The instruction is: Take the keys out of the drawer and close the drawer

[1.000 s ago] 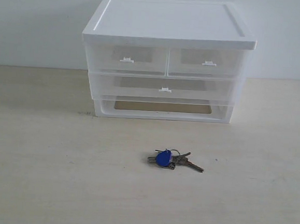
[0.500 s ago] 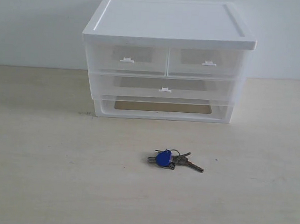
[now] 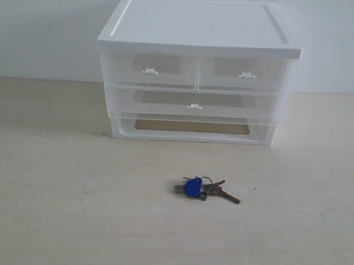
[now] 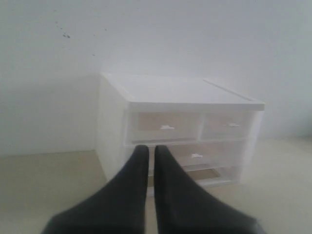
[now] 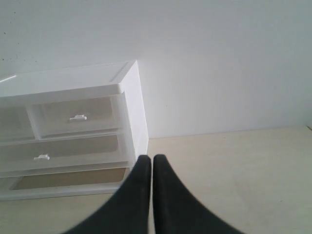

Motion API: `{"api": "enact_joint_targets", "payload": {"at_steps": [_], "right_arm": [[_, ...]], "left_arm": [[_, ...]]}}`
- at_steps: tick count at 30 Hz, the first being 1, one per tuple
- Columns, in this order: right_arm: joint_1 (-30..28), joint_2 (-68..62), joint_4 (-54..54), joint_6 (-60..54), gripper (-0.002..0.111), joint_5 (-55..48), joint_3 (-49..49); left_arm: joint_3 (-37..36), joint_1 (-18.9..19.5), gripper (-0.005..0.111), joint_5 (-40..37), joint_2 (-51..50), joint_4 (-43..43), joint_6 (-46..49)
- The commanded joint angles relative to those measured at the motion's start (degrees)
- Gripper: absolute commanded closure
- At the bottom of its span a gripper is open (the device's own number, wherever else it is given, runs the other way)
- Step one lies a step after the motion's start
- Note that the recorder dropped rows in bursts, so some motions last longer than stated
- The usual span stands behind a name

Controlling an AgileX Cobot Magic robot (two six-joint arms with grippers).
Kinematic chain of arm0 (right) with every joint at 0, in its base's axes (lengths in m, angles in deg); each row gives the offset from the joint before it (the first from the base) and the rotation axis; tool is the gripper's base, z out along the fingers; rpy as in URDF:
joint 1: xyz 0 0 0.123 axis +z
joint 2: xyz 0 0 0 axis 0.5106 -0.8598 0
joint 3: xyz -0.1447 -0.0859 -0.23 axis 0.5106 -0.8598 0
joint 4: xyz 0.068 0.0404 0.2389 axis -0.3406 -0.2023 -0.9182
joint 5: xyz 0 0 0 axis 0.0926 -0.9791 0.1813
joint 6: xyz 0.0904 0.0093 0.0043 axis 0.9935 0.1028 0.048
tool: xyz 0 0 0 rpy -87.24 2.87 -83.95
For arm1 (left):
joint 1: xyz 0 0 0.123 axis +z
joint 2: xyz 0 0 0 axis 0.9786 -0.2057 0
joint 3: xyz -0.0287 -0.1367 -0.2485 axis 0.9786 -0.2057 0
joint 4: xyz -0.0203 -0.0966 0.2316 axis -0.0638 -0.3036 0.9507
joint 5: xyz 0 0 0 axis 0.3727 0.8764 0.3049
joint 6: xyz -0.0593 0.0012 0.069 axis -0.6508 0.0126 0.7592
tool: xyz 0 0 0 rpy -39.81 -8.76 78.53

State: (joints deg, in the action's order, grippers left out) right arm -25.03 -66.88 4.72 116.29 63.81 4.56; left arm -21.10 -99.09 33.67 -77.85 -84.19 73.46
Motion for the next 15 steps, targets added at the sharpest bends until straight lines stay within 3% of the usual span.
{"api": "enact_joint_targets", "payload": {"at_steps": [1, 8, 15], "right_arm": [[-0.44, 0.29, -0.08, 0.08, 0.108, 0.03, -0.15], [-0.44, 0.29, -0.08, 0.19, 0.108, 0.03, -0.15], [-0.44, 0.29, -0.08, 0.19, 0.108, 0.03, -0.15]], "left_arm": [[-0.29, 4.98, 0.102, -4.41, 3.68, 1.69, 1.12], [-0.29, 13.62, 0.102, -9.43, 7.18, 2.80, 1.12], [-2.15, 16.57, 0.102, -9.40, 8.08, 6.43, 1.12]]}}
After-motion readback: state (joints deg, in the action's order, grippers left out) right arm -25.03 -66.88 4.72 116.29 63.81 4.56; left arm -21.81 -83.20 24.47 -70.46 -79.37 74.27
